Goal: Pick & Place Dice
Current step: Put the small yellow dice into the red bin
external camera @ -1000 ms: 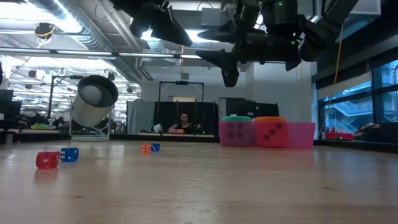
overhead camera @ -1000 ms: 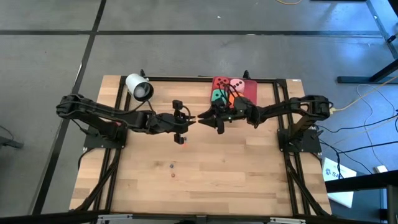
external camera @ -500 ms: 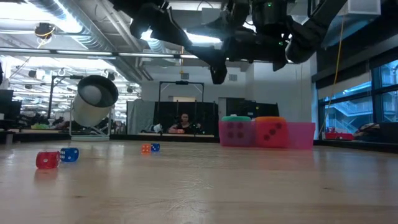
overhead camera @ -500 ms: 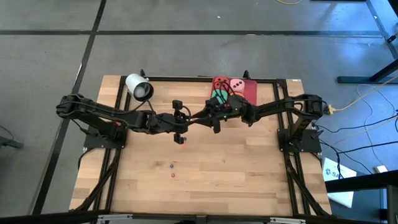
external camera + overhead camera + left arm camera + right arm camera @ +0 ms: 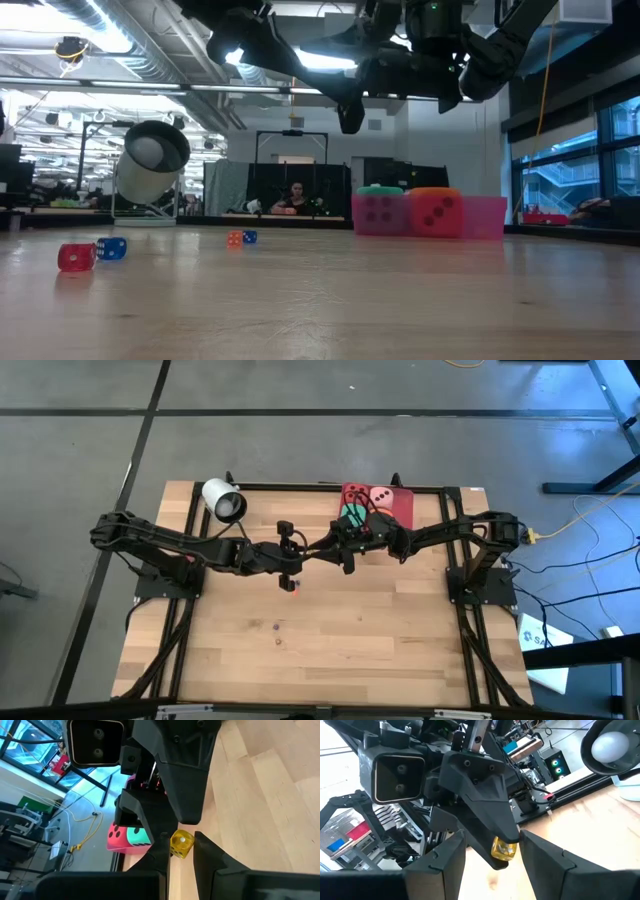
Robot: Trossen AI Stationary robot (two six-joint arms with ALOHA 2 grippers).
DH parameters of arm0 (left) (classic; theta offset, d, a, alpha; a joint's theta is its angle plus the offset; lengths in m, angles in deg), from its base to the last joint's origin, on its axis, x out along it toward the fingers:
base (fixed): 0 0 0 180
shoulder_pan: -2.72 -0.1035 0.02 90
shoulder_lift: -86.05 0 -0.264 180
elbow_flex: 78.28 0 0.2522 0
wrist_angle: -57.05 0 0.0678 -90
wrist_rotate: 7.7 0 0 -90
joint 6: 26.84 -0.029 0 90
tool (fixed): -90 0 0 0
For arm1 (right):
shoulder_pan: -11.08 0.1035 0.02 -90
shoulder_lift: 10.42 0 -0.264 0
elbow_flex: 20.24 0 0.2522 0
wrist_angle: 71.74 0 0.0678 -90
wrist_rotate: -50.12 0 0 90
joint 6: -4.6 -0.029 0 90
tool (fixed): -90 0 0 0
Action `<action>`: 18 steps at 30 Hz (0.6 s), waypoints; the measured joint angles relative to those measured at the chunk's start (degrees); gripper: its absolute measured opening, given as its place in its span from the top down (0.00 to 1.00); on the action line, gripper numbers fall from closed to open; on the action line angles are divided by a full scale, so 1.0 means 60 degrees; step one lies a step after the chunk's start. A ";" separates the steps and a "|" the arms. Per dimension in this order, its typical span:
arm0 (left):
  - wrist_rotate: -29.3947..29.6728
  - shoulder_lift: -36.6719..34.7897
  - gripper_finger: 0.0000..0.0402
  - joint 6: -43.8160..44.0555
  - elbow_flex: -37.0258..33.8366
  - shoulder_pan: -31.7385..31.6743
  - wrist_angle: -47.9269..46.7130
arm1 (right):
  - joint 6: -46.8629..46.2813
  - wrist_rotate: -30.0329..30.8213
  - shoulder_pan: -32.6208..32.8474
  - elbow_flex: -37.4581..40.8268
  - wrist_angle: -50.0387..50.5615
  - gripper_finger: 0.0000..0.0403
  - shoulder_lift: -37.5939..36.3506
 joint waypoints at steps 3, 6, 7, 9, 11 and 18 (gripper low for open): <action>0.0003 0.0000 0.91 -0.0066 0.0000 -0.0050 0.0052 | 0.0000 0.0001 0.0000 0.0000 -0.0002 0.54 0.0000; -0.0005 0.0000 0.91 -0.0093 0.0000 -0.0077 0.0100 | 0.0000 0.0000 0.0000 0.0000 0.0000 0.54 0.0000; 0.0000 0.0000 0.91 -0.0154 0.0000 -0.0077 0.0107 | 0.0000 0.0000 0.0000 0.0000 0.0000 0.54 0.0000; -0.0011 0.0000 0.91 -0.0224 0.0000 -0.0074 0.0167 | 0.0000 0.0000 0.0000 0.0000 0.0000 0.54 0.0000; -0.0041 0.0000 0.91 -0.0237 0.0000 -0.0074 0.0291 | 0.0002 0.0000 0.0000 0.0000 0.0000 0.54 0.0000; -0.0051 0.0000 0.91 -0.0248 0.0000 -0.0074 0.0288 | 0.0047 -0.0004 0.0000 0.0000 0.0000 0.58 0.0000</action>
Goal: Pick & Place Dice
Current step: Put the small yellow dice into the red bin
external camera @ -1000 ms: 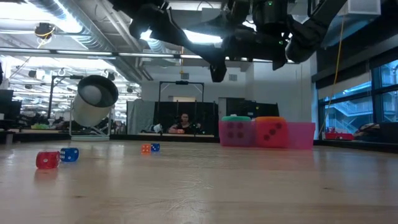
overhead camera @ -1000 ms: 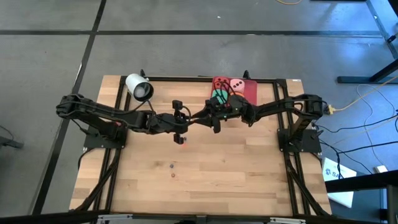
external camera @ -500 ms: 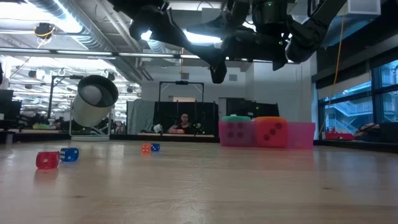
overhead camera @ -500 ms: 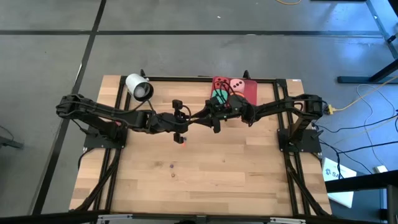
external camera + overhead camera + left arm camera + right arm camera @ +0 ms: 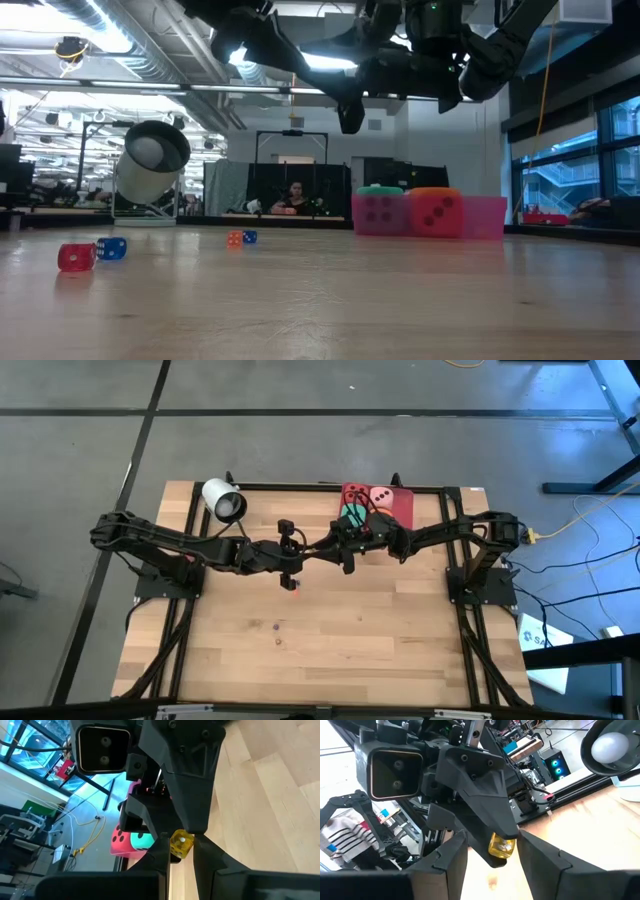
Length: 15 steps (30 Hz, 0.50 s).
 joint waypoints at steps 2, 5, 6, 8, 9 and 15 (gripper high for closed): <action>-0.0014 0.0000 0.92 0.0000 0.0000 0.0000 0.0000 | 0.0022 0.0004 0.0000 0.0000 0.0000 0.62 0.0000; -0.0018 0.0000 0.91 0.0000 0.0000 0.0000 0.0008 | 0.0025 0.0004 -0.0001 0.0004 0.0012 0.70 0.0000; -0.0022 0.0000 0.91 -0.0002 0.0000 0.0000 0.0007 | 0.0022 0.0004 -0.0004 0.0004 0.0025 0.72 0.0000; -0.0028 0.0000 0.91 -0.0006 0.0000 0.0000 0.0017 | 0.0053 0.0004 -0.0007 0.0004 0.0036 0.77 0.0000; -0.0029 0.0000 0.91 -0.0031 0.0000 0.0000 0.0004 | 0.0061 0.0006 -0.0007 0.0004 0.0043 0.80 0.0000; -0.0189 -0.0004 0.91 0.0010 0.0000 0.0000 -0.0040 | 0.0209 0.0033 -0.0007 0.0018 0.0062 0.87 0.0000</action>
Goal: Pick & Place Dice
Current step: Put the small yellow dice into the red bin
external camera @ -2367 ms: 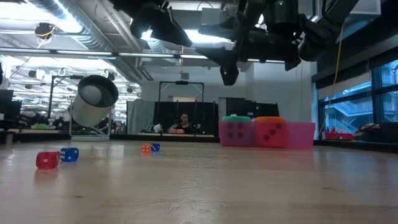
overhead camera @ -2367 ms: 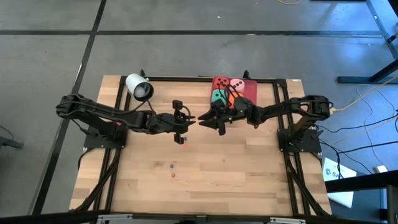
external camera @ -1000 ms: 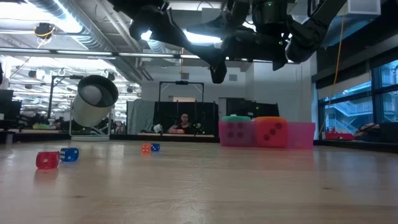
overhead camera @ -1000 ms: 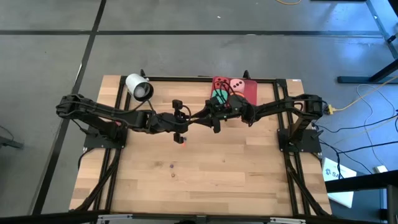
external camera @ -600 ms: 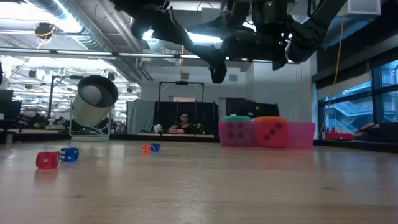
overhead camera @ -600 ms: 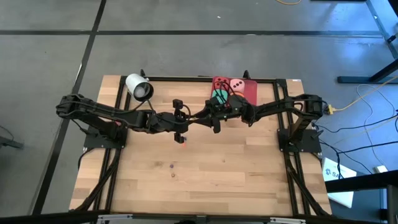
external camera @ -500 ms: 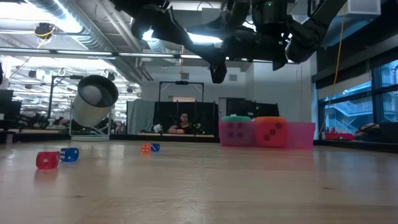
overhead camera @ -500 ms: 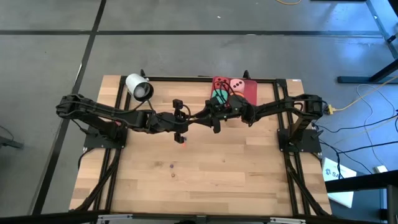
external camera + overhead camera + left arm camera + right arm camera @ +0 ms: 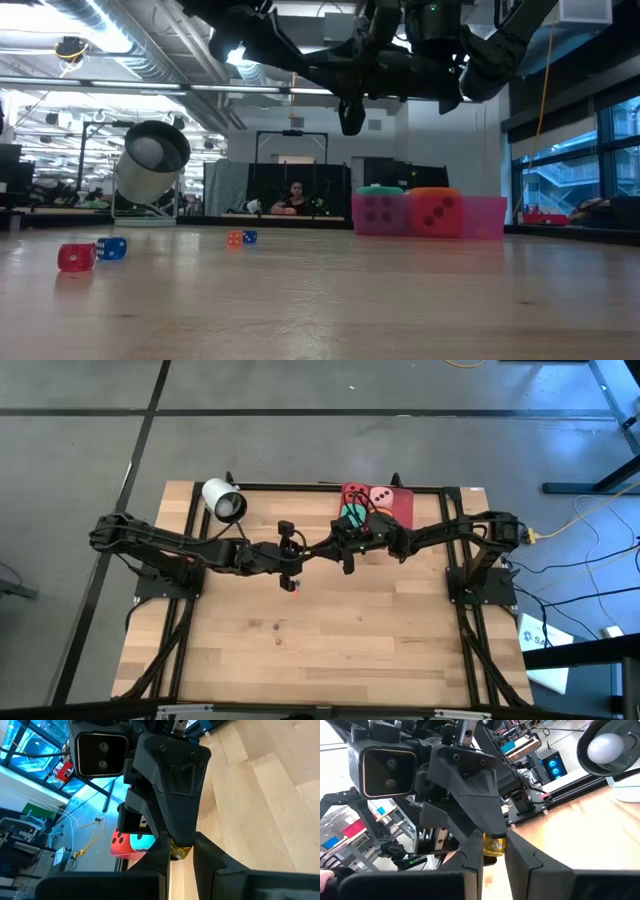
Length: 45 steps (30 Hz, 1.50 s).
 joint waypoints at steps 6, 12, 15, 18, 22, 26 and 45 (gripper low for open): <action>-0.0032 0.0000 0.91 0.0030 0.0000 -0.0003 0.0011 | 0.0102 -0.0031 0.0003 0.0000 -0.0004 0.87 0.0000; -0.0055 0.0000 0.86 0.0100 0.0000 0.0031 0.0035 | 0.0255 -0.0036 0.0003 0.0000 -0.0040 0.87 0.0000; -0.0083 0.0000 0.80 0.0204 0.0000 0.0084 0.0058 | 0.0300 -0.0069 0.0006 0.0000 -0.0057 0.87 0.0000; -0.0152 0.0000 0.73 0.0251 0.0000 0.0087 0.0095 | 0.0352 -0.0125 0.0007 -0.0004 -0.0069 0.87 0.0000; -0.0256 0.0000 0.63 0.0523 0.0000 0.0091 0.0075 | 0.0353 -0.0211 0.0003 -0.0009 -0.0069 0.87 0.0000; -0.0340 -0.0047 0.55 0.0890 0.0000 0.0091 0.0040 | 0.0426 -0.0284 -0.0030 -0.0015 -0.0077 0.87 -0.0004; 0.1113 -0.2200 0.51 0.1920 -0.0007 0.1003 -0.1507 | 0.1875 -0.0152 -0.0121 -0.0018 0.1657 0.87 -0.1582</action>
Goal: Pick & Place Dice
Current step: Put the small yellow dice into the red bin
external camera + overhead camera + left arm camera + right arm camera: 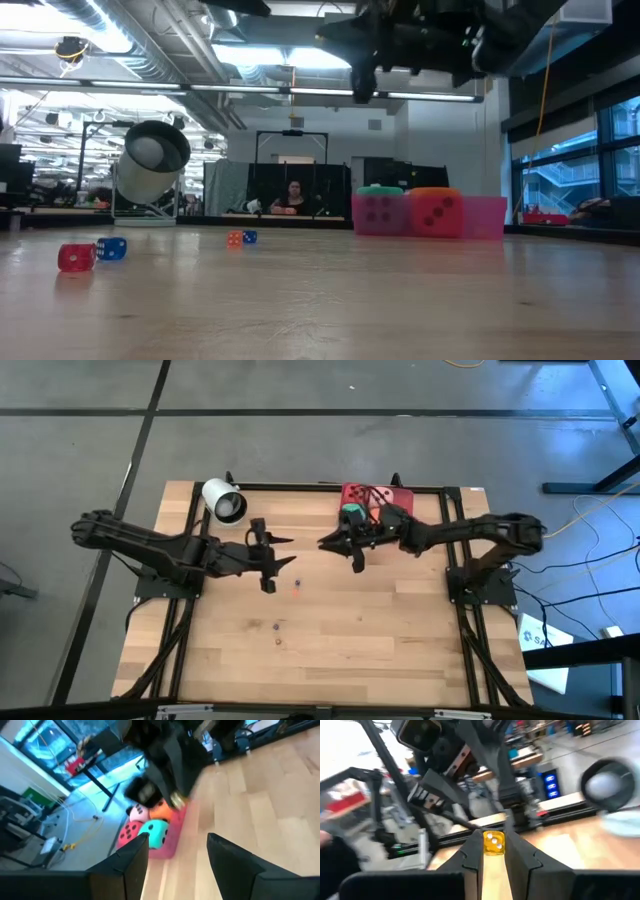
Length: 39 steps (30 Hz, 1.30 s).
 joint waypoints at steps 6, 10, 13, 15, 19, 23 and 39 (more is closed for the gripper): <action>0.0004 -0.0315 0.52 0.0861 -0.0002 0.0013 -0.0971 | 0.1439 0.1299 0.0074 0.0000 0.2297 0.87 -0.1936; -0.0006 -0.0510 0.52 0.1211 -0.0257 0.0013 -0.1118 | 0.2309 0.2448 0.0227 0.0000 0.3953 0.87 -0.3170; -0.0002 -0.0835 0.52 0.1409 -0.0679 0.0013 -0.1049 | 0.2826 0.3552 0.0462 0.0002 0.4935 0.87 -0.3891; 0.0009 -0.1199 0.53 0.1599 -0.1070 0.0006 -0.0853 | 0.3029 0.4169 0.0632 0.0110 0.5225 0.87 -0.4224; 0.0013 -0.2202 0.54 0.1739 -0.2094 -0.0012 0.0065 | 0.3163 0.4861 0.0849 0.0780 0.5166 0.87 -0.4806; -0.0234 -0.3238 0.54 0.1758 -0.3147 -0.0048 0.1432 | 0.2972 0.4968 0.0841 0.1779 0.4574 0.87 -0.5364; -0.1782 -0.4636 0.56 0.2451 -0.5785 -0.1650 0.4161 | 0.2432 0.5878 0.0845 0.5007 0.2558 0.87 -0.7835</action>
